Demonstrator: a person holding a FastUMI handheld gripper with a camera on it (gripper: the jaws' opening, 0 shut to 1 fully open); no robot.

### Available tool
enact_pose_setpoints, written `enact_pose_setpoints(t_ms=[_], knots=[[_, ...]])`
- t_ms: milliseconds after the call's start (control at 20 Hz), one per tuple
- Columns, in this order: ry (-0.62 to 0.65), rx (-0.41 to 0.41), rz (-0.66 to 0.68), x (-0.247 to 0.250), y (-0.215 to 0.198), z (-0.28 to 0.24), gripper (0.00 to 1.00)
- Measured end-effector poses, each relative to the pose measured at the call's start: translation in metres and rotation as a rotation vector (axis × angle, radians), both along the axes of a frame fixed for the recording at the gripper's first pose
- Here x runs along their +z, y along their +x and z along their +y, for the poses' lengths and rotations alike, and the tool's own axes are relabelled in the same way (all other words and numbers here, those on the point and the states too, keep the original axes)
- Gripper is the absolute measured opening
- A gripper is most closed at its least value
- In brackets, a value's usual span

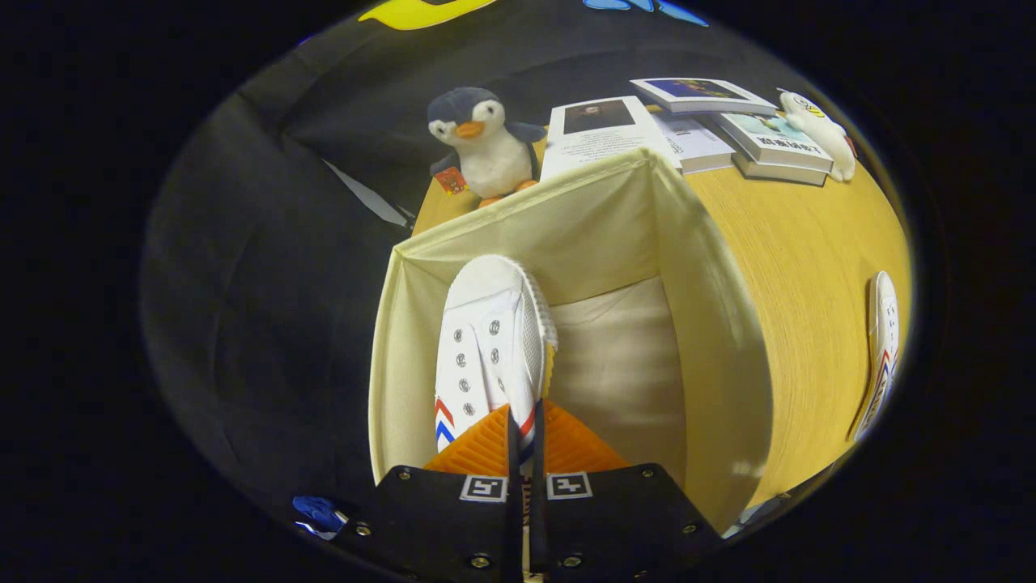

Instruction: Open the storage box then place both shoes into the box .Put the left shoe in first, then the right shoe, with the right side of both shoes facing outward in a uniform manner.

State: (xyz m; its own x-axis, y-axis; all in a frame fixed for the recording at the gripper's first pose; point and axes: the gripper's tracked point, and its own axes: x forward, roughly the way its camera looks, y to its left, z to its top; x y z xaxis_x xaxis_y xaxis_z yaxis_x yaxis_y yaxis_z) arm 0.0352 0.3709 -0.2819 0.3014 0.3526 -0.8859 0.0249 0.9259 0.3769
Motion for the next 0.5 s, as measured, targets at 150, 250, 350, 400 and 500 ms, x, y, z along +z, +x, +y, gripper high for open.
enact_pose_setpoints(t_ms=[150,250,350,400,500], knots=[[-0.018,-0.004,0.018,-0.012,-0.002,0.004,0.04],[-0.019,0.007,0.017,-0.015,-0.002,0.007,0.03],[-0.012,0.02,0.0,-0.013,-0.002,0.007,0.08],[0.025,0.037,-0.011,-0.007,-0.003,0.014,0.08],[0.088,0.075,-0.055,0.01,-0.003,0.024,0.33]])
